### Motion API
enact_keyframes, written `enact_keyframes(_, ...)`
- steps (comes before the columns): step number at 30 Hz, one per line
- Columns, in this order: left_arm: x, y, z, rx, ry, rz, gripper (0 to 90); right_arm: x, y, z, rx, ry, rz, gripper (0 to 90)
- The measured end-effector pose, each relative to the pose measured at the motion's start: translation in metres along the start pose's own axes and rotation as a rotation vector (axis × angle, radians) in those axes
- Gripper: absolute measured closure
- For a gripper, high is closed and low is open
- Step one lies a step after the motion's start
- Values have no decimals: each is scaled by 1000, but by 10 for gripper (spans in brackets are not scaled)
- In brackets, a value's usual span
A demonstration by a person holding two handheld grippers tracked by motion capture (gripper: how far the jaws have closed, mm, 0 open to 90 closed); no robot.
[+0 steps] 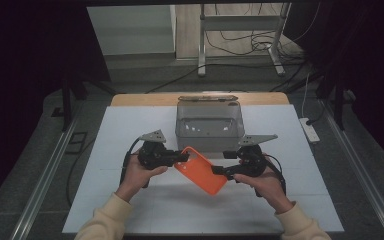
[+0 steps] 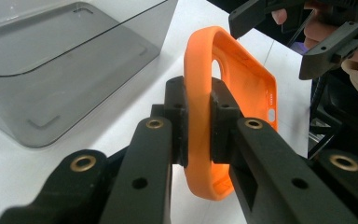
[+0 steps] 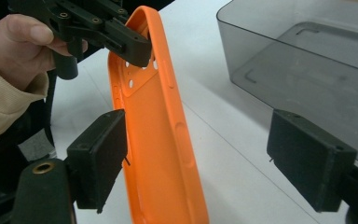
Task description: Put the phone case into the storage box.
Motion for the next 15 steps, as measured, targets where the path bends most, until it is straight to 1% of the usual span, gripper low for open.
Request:
enact_keyframes(7, 1, 1, 0, 12, -1, 2, 811, 5, -3, 2, 0, -10, -21, 208)
enact_keyframes(15, 3, 4, 0, 23, 0, 5, 810, 11, -8, 3, 0, -9, -46, 220)
Point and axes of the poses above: each handheld gripper's, and its own axes: x roughly forward along the jaws, z roughly out of its underside, y roughly to its right, the point moved 8 cm from there along x, roughly forward along the jaws, and after that the axes turned 3 degrees about y, right-handed, at the moved point
